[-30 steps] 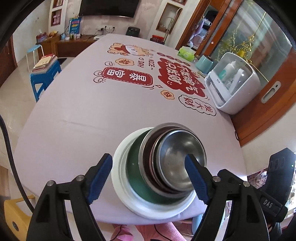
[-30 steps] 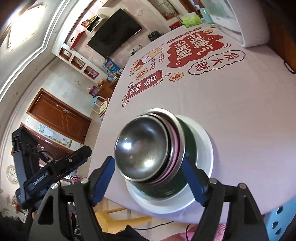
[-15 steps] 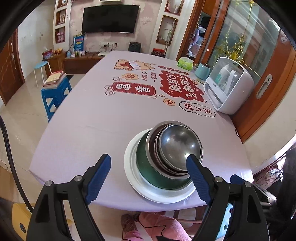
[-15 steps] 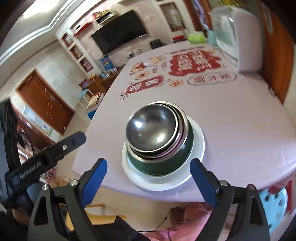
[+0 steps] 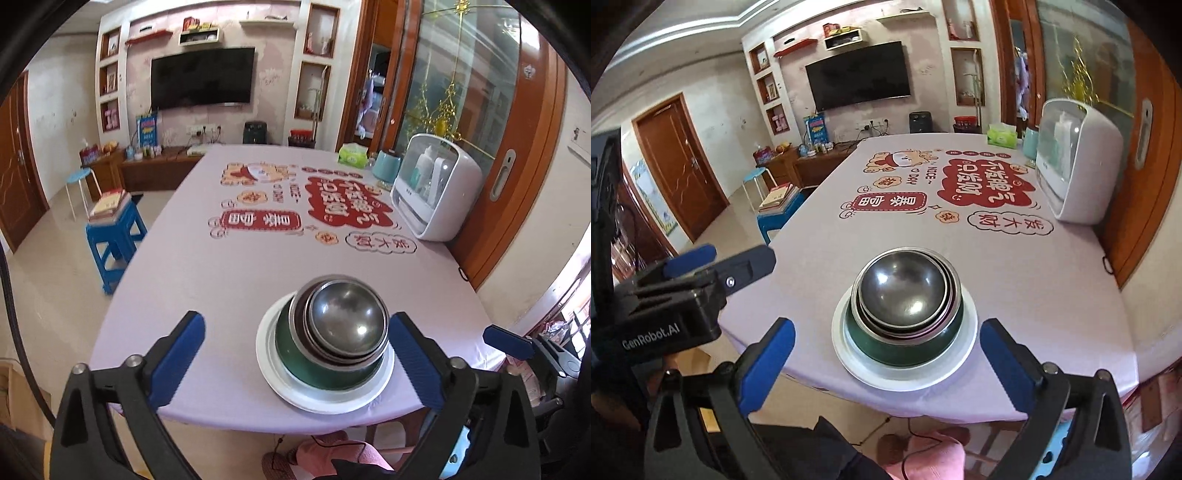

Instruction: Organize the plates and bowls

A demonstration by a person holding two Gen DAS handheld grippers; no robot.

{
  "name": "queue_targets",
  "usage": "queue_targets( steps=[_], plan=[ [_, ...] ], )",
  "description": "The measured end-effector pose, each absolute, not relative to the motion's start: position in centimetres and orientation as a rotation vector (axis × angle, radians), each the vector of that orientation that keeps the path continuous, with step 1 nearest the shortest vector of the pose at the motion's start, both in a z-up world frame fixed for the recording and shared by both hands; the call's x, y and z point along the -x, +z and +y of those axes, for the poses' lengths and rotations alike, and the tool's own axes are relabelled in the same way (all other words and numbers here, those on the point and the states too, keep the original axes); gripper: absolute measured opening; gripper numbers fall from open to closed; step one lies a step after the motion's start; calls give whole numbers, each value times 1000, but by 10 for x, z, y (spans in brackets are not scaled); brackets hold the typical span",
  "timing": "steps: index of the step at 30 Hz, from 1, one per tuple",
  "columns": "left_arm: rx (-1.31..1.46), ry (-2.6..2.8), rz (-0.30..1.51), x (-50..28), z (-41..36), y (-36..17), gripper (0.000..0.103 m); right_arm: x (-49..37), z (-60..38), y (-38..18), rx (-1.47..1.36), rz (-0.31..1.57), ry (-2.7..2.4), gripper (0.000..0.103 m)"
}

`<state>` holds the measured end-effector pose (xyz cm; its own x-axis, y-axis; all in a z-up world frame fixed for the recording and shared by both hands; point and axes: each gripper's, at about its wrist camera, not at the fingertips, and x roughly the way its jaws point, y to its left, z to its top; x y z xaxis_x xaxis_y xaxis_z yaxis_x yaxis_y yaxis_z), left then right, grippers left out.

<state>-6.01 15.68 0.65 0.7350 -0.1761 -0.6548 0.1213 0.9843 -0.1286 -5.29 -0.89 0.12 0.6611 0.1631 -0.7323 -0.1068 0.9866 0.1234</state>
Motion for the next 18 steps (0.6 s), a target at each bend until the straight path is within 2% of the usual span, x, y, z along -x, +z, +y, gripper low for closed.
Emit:
queue_targets(
  steps=[10, 18],
  plan=[
    [36, -89, 734, 63, 154, 17, 102, 50, -15, 9, -103, 897, 85, 102],
    [50, -1, 802, 60, 158, 4, 102, 53, -28, 6, -170, 889, 6, 102]
  ],
)
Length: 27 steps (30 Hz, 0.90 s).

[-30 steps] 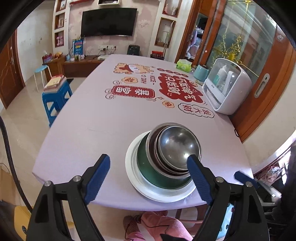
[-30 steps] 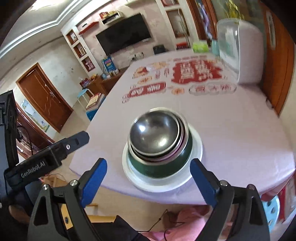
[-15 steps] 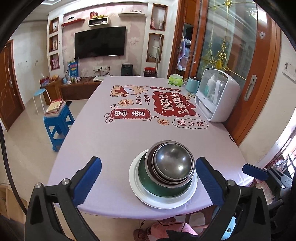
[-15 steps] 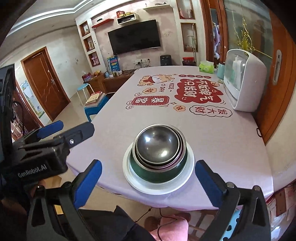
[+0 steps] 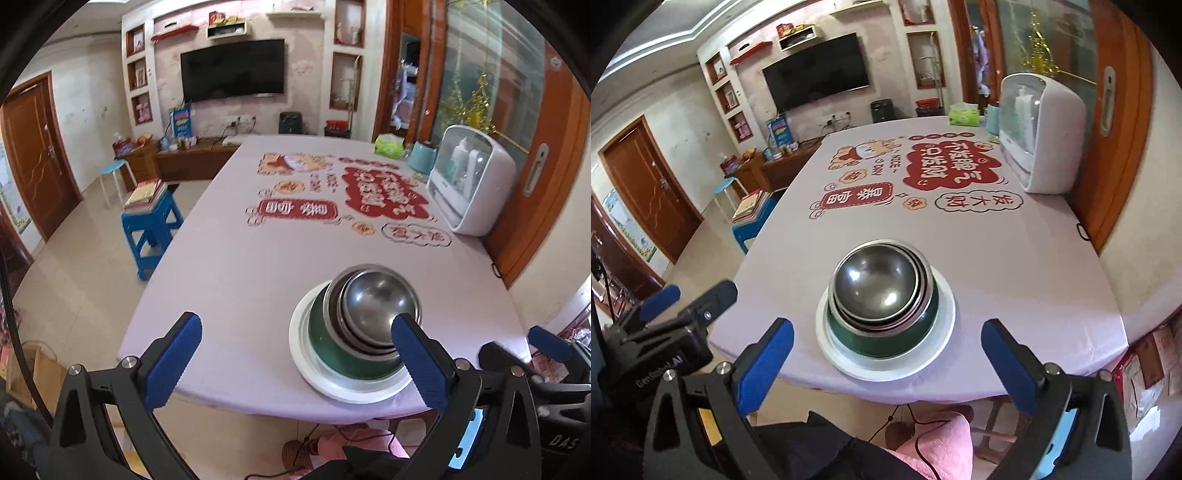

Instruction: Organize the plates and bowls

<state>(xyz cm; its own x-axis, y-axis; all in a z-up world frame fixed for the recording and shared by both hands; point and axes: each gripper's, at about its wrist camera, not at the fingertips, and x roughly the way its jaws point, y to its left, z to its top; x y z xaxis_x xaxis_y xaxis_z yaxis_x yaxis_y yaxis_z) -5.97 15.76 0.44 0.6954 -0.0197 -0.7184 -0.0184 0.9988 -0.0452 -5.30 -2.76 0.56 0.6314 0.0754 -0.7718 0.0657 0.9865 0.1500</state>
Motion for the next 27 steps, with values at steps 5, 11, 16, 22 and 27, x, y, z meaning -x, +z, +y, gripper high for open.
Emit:
queue_targets(
  steps=[5, 11, 16, 22, 27],
  plan=[
    [56, 13, 844, 53, 155, -7, 102, 53, -26, 4, -156, 882, -2, 102],
    [47, 25, 851, 52, 149, -11, 102, 53, -42, -2, -209, 895, -56, 102],
    [49, 17, 857, 52, 146, -12, 102, 51, -42, -5, -206, 901, -40, 102],
    [54, 20, 845, 50, 144, -13, 102, 46, -42, -9, -209, 921, -30, 102],
    [63, 30, 839, 51, 147, -9, 102, 41, -41, -9, -199, 924, -14, 103]
  ],
)
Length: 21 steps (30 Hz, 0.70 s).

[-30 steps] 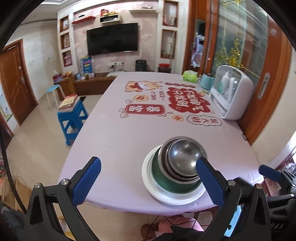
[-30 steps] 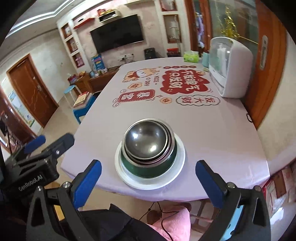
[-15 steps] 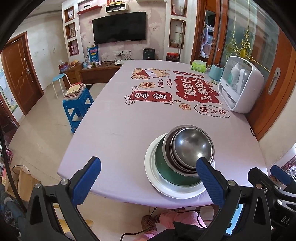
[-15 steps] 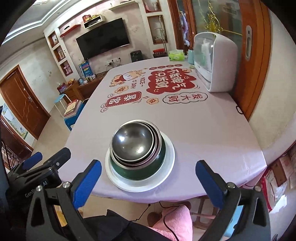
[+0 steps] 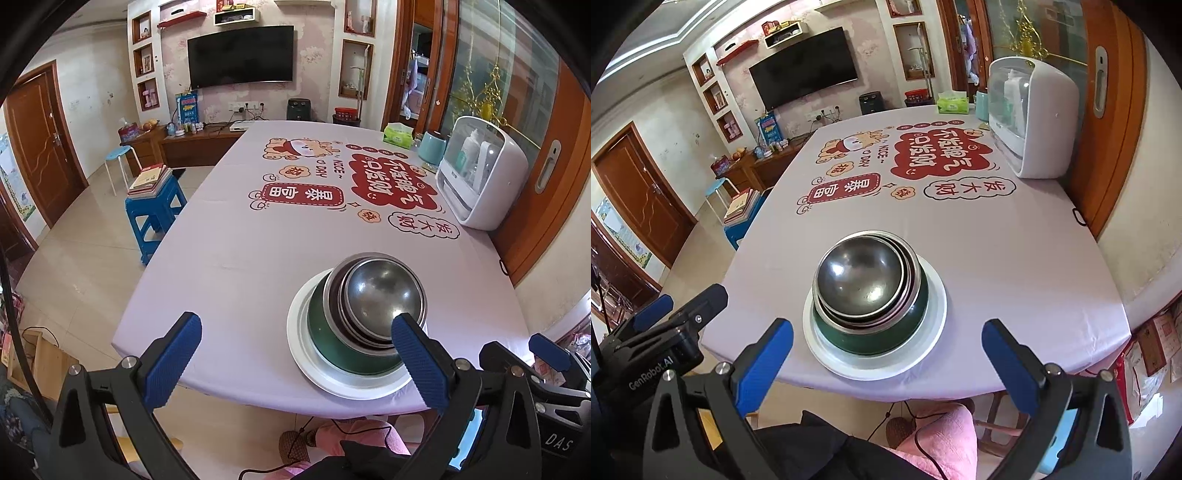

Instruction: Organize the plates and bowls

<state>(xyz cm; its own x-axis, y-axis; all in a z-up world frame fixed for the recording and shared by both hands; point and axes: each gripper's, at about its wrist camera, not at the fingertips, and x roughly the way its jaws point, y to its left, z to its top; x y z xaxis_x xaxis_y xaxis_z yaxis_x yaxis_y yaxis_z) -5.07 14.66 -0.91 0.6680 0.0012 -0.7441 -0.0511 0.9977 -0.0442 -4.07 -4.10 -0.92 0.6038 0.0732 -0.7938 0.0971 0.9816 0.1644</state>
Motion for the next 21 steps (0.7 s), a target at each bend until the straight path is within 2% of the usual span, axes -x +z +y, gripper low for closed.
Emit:
queue_targets(
  steps=[21],
  plan=[
    [85, 36, 815, 37, 149, -5, 102, 28, -42, -6, -171, 911, -7, 103]
  ],
)
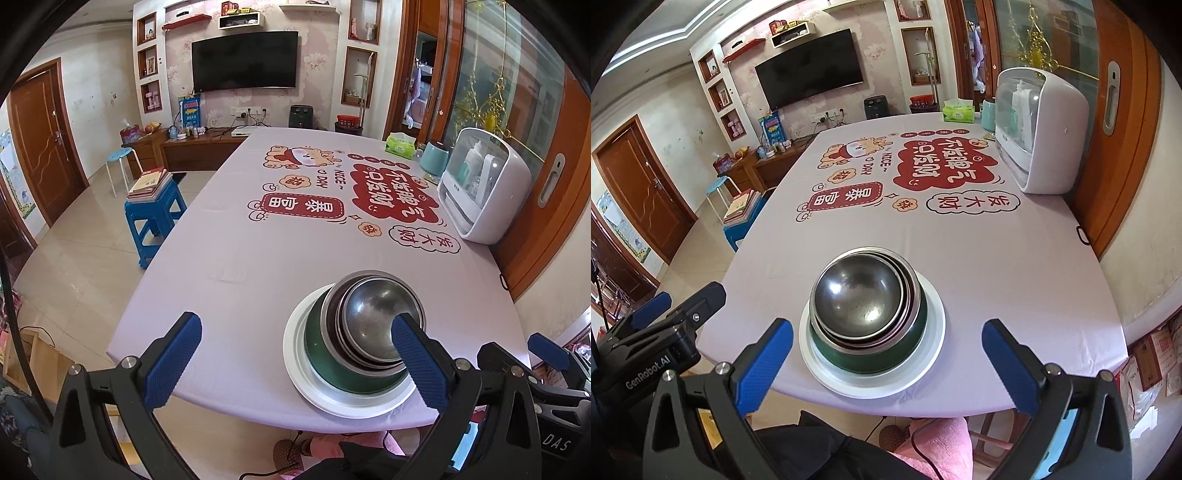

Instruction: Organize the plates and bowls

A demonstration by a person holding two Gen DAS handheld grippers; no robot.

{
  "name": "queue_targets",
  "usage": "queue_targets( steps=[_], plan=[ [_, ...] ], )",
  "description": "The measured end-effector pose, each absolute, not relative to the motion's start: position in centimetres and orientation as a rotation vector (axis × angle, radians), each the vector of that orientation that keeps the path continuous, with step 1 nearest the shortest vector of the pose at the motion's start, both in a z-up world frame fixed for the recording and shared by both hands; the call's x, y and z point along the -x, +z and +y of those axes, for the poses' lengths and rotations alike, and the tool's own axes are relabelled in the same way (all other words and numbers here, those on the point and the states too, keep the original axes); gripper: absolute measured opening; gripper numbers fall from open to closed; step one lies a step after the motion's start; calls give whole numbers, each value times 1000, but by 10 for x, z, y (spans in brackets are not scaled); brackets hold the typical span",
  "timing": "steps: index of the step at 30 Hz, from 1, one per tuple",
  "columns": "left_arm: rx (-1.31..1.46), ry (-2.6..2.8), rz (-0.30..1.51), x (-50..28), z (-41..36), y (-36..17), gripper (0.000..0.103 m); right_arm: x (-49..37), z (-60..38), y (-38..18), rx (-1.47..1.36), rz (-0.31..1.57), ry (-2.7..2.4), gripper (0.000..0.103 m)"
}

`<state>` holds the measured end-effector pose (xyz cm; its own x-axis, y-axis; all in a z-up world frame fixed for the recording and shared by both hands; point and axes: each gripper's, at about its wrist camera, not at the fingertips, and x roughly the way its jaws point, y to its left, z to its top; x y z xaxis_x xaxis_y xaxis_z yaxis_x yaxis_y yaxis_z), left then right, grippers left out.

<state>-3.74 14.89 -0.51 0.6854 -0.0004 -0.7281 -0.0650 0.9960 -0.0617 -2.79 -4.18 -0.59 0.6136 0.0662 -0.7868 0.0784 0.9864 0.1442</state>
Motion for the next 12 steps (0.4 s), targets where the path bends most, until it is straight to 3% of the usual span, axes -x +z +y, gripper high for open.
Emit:
queue_targets(
  steps=[12],
  plan=[
    [73, 27, 812, 27, 143, -3, 102, 15, -50, -6, -168, 922, -7, 103]
  ],
)
